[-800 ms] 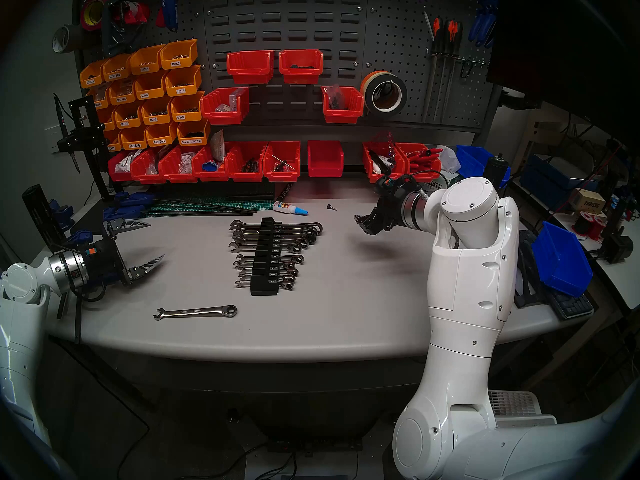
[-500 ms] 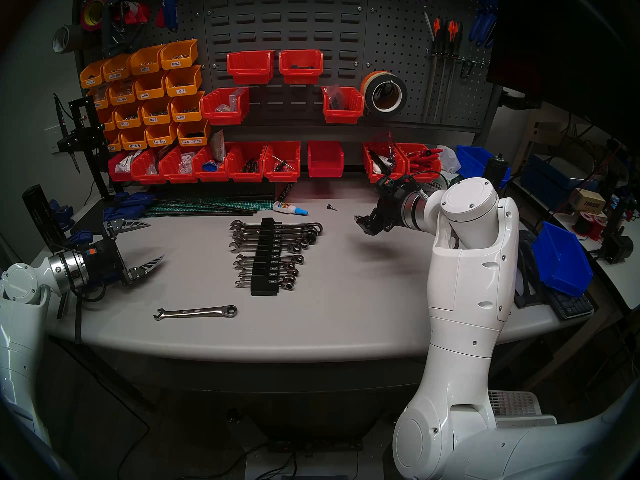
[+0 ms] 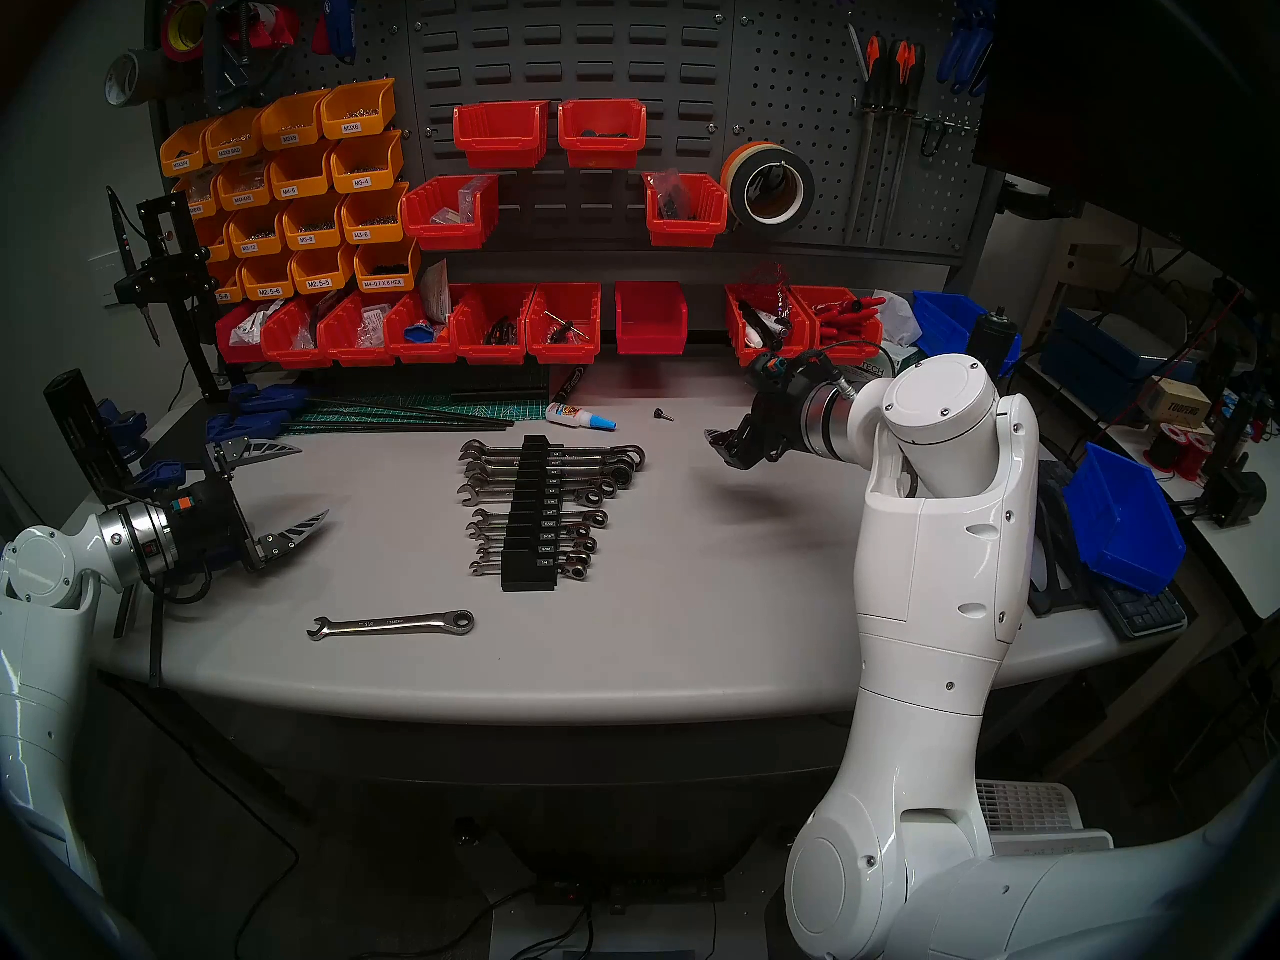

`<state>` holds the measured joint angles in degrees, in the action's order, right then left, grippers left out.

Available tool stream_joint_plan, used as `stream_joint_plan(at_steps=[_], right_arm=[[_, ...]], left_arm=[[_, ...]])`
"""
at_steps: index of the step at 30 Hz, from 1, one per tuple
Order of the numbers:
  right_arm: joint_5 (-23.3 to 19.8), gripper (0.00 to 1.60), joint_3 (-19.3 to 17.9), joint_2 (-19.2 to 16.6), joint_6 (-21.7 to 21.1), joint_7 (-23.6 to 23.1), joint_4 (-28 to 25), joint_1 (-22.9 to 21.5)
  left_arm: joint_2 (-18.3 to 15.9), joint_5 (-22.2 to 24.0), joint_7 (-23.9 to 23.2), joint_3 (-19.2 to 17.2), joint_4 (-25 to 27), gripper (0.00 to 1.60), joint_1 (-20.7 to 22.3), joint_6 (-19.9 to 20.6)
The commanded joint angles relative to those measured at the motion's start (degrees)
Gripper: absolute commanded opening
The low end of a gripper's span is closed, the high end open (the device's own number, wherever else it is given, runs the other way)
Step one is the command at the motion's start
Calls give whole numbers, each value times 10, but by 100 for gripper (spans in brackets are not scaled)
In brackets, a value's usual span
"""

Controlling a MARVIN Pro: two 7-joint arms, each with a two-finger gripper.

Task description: Put the wrenches on the table into the correct slot in the case

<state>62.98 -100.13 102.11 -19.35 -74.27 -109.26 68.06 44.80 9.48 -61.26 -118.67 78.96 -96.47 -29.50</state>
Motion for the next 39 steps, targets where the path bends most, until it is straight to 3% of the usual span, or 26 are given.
stream_joint_plan(at_steps=[1,8,23,39], right_arm=[[-10,160,11,0,15,3,-20,-30],[-23,160,13,6,31,13,-17,-43],[-49,160,37,9,63,-12,-5,-68],[-92,160,46,15,84,-90,2,-85]], left_arm=[[-6,5,3,-9,6,160,9,0],[-6,5,3,-9,6,160,9,0],[-6,5,3,-9,6,160,10,0],[-6,5,3,-9,6,160,9,0]])
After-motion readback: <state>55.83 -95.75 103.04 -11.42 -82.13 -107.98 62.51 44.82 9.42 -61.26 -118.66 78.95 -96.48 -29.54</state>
